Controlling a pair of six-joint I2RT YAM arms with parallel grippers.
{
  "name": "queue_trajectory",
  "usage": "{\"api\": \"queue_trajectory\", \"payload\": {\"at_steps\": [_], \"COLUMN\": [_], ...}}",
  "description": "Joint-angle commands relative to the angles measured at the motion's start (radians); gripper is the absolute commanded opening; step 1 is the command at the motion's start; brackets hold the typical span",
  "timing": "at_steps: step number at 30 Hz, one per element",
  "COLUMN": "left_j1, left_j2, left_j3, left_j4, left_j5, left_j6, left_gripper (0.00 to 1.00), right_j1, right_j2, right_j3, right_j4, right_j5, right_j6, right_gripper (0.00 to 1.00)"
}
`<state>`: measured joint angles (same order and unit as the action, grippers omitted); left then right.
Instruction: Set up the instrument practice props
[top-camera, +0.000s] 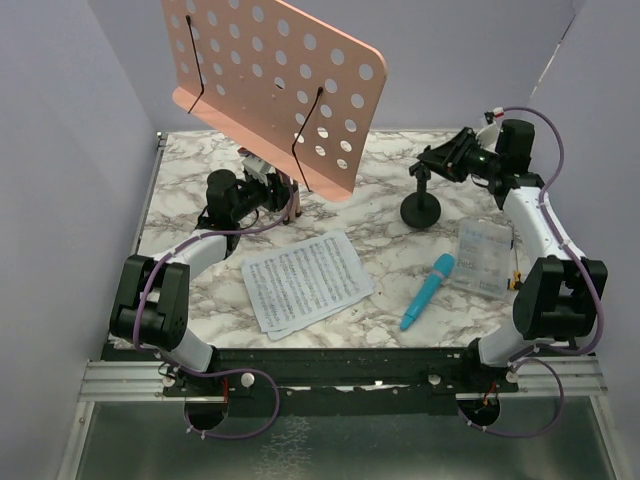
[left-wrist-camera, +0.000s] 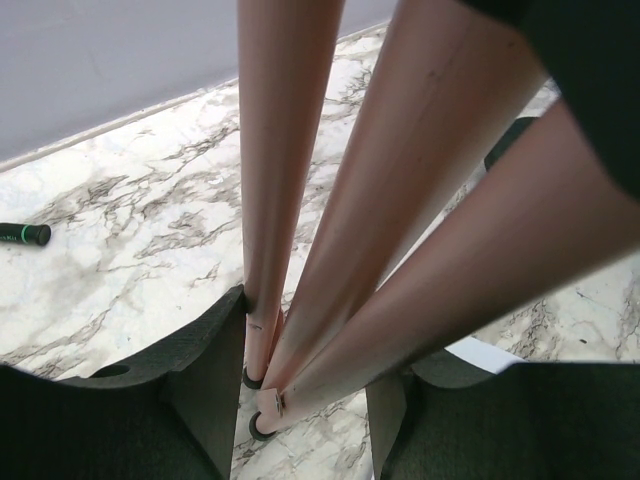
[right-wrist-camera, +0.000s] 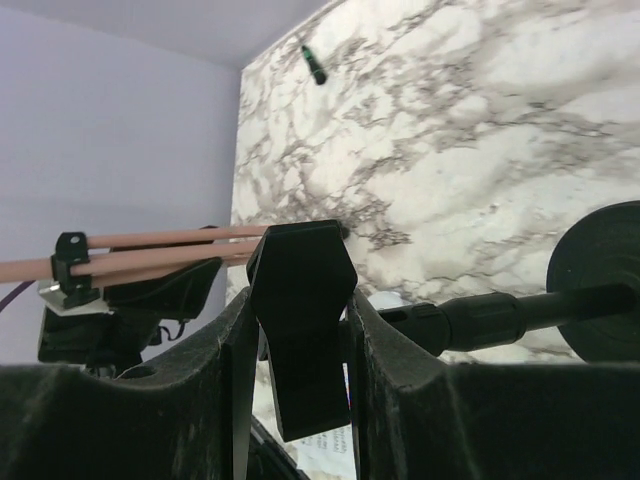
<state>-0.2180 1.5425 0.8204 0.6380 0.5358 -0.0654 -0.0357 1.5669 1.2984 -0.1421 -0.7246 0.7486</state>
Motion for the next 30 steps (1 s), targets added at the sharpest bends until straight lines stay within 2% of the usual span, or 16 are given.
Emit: {"api": "queue_trajectory", "payload": {"at_steps": [1, 10, 13, 14, 18, 20, 22, 28, 30], "left_j1": [-0.002, -0.004, -0.002, -0.003, -0.003, -0.003, -0.003, -0.004, -0.003], "left_j2": [-0.041, -0.044, -0.044, -0.044, -0.044, -0.043, -0.04, -0.036, -0.038], "left_j3": [0.029, 0.024, 0.022, 0.022, 0.026, 0.024, 0.024, 0.027, 0.027], "left_j4": [0.02, 0.02, 0.02, 0.02, 0.02, 0.02, 0.02, 0.02, 0.02], "left_j5": [0.035, 0.033, 0.033, 0.033, 0.033, 0.033, 0.033, 0.038, 0.038], "left_j6": [-0.025, -0.019, -0.018, -0.017, -0.015, -0.016, -0.017, -0.019, -0.019], "left_gripper": [0.0, 0.0, 0.0, 0.0, 0.0, 0.0, 0.0, 0.0, 0.0], "right_j1": [-0.065, -0.107, -0.117, -0.123, -0.131, -0.131, -0.131, -0.132, -0.131], "right_j2": [-0.037, -0.01, -0.006, -0.004, -0.02, -0.036, -0.048, -0.088, -0.109], "right_j3": [-0.034, -0.096, -0.096, -0.087, -0.043, -0.027, -0.004, 0.053, 0.069], "right_j4": [-0.027, 0.006, -0.007, -0.029, -0.12, -0.146, -0.176, -0.247, -0.259], "right_j5": [-0.066, -0.12, -0.11, -0.107, -0.034, 0.008, 0.043, 0.144, 0.185], "right_j6": [-0.047, -0.061, -0.072, -0.088, -0.145, -0.163, -0.182, -0.239, -0.258], "right_gripper": [0.0, 0.01, 0.07, 0.1, 0.43, 0.54, 0.63, 0.79, 0.95]}}
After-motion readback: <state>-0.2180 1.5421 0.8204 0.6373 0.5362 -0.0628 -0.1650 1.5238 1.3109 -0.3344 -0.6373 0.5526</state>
